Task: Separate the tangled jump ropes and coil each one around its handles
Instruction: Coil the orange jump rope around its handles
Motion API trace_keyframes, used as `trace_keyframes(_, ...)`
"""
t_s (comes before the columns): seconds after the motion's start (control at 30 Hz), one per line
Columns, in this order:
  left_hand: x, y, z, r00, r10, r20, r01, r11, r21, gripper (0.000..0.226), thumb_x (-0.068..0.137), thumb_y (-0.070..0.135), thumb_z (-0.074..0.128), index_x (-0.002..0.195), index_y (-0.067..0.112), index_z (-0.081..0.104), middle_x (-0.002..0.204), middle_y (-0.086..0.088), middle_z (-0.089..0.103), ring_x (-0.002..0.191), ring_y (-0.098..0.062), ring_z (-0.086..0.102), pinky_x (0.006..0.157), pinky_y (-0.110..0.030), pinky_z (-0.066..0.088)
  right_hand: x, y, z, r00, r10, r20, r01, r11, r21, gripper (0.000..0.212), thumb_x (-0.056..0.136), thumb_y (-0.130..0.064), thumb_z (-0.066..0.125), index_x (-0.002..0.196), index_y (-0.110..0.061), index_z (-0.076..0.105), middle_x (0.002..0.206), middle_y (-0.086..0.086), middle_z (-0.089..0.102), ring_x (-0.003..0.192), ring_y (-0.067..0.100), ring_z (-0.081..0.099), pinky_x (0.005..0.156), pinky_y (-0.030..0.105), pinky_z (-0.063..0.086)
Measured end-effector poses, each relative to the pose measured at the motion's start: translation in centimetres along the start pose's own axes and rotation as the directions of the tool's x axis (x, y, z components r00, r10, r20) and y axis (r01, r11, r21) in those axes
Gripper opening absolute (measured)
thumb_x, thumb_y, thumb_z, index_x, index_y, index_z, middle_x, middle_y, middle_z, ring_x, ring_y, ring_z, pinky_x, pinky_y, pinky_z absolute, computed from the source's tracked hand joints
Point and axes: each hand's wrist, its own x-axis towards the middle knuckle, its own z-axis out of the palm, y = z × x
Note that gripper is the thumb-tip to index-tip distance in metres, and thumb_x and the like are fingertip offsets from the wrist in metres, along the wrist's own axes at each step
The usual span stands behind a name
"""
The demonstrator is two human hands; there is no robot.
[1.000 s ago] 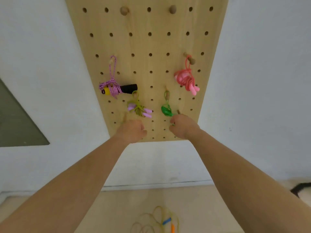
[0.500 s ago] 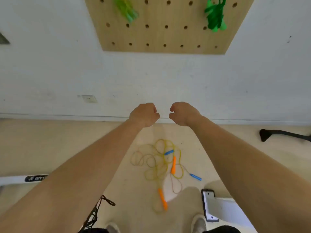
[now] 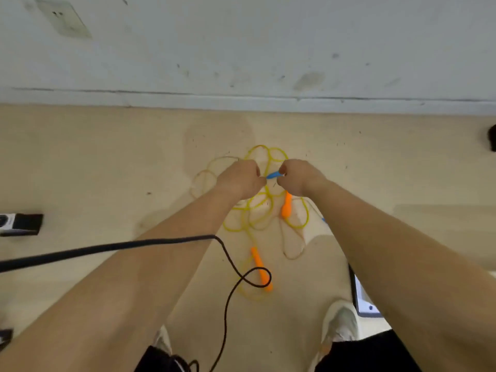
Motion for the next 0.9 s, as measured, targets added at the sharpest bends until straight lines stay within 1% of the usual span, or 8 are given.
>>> trace_keyframes(0.17, 1.5, -1.3, 6.9, 0.999, 0.051, 0.018, -0.050, 0.999, -0.010, 0.028, 0.089, 0.040, 0.063, 0.108, 0.020, 0.066, 0.113, -0.004, 0.068, 0.106, -0.023, 0.062, 0.090, -0.035, 0.050, 1.3, 4.9, 8.2, 0.999, 0.048, 0.003, -0.049, 0.997, 0.063, 0.036, 0.092, -0.024, 0.054, 0.124, -0.009, 0.064, 0.129, 0.014, 0.062, 0.121, 0.032, 0.056, 0.099, 0.040, 0.048)
trace_keyframes(0.3, -0.6, -2.4, 10.9, 0.996, 0.088, 0.016, -0.088, 0.996, 0.000, 0.026, 0.089, 0.038, 0.064, 0.104, 0.018, 0.069, 0.109, -0.004, 0.070, 0.102, -0.022, 0.063, 0.089, -0.036, 0.051, -0.3, 6.6, 13.7, 0.999, 0.049, -0.012, -0.046, 0.985, 0.169, 0.028, 0.091, -0.021, 0.054, 0.108, -0.005, 0.069, 0.109, 0.015, 0.068, 0.109, 0.035, 0.061, 0.086, 0.036, 0.050)
trace_keyframes(0.33, -1.2, -2.9, 12.2, 0.997, 0.075, 0.023, -0.075, 0.997, -0.006, 0.024, 0.089, 0.036, 0.063, 0.104, 0.018, 0.069, 0.109, -0.004, 0.070, 0.102, -0.022, 0.063, 0.089, -0.037, 0.051, -1.1, 6.9, 15.4, 0.999, 0.045, 0.015, -0.047, 0.983, 0.180, 0.027, 0.091, -0.021, 0.055, 0.108, -0.006, 0.069, 0.109, 0.013, 0.067, 0.110, 0.034, 0.061, 0.086, 0.034, 0.049)
trace_keyframes(0.47, -3.0, -6.7, 18.4, 0.995, -0.014, 0.102, 0.007, 0.998, 0.063, 0.021, 0.094, 0.026, 0.052, 0.109, 0.021, 0.066, 0.117, -0.004, 0.067, 0.108, -0.024, 0.061, 0.092, -0.039, 0.052, -2.9, 7.6, 22.8, 0.986, -0.004, 0.170, -0.014, 0.995, 0.100, 0.038, 0.095, -0.025, 0.052, 0.130, -0.014, 0.060, 0.135, 0.007, 0.060, 0.124, 0.028, 0.055, 0.101, 0.036, 0.047)
trace_keyframes(0.6, -3.3, -10.4, 22.9, 0.974, -0.110, 0.198, 0.096, 0.993, 0.075, 0.018, 0.092, 0.019, 0.053, 0.100, 0.022, 0.069, 0.108, -0.003, 0.070, 0.106, -0.026, 0.064, 0.090, -0.038, 0.053, -3.1, 8.0, 28.6, 0.972, 0.024, 0.235, -0.051, 0.993, 0.108, 0.034, 0.091, -0.014, 0.052, 0.121, -0.006, 0.064, 0.126, 0.011, 0.063, 0.113, 0.030, 0.060, 0.094, 0.039, 0.052)
trace_keyframes(0.67, -3.0, -11.8, 24.7, 0.965, -0.141, 0.222, 0.124, 0.988, 0.090, 0.016, 0.092, 0.025, 0.056, 0.100, 0.022, 0.070, 0.111, -0.005, 0.071, 0.106, -0.026, 0.064, 0.089, -0.036, 0.053, -2.6, 8.1, 30.7, 0.971, 0.051, 0.235, -0.078, 0.991, 0.109, 0.033, 0.089, -0.018, 0.054, 0.119, -0.009, 0.063, 0.122, 0.009, 0.064, 0.110, 0.028, 0.062, 0.091, 0.038, 0.053)
trace_keyframes(0.8, -2.3, -13.8, 27.9, 0.947, -0.181, 0.264, 0.159, 0.982, 0.101, 0.013, 0.087, 0.029, 0.062, 0.099, 0.028, 0.066, 0.113, -0.005, 0.070, 0.106, -0.025, 0.064, 0.087, -0.034, 0.052, -1.7, 8.1, 33.8, 0.967, 0.110, 0.230, -0.143, 0.981, 0.130, 0.033, 0.086, -0.039, 0.063, 0.112, -0.020, 0.058, 0.111, 0.003, 0.062, 0.103, 0.025, 0.063, 0.079, 0.034, 0.050)
trace_keyframes(0.9, -1.9, -14.5, 28.7, 0.949, -0.183, 0.255, 0.165, 0.982, 0.093, 0.004, 0.085, 0.031, 0.063, 0.088, 0.030, 0.060, 0.109, -0.004, 0.071, 0.102, -0.025, 0.065, 0.082, -0.032, 0.052, -1.0, 8.3, 34.4, 0.960, 0.144, 0.241, -0.167, 0.983, 0.082, 0.029, 0.086, -0.035, 0.062, 0.109, -0.020, 0.057, 0.107, 0.002, 0.063, 0.099, 0.024, 0.063, 0.076, 0.033, 0.050)
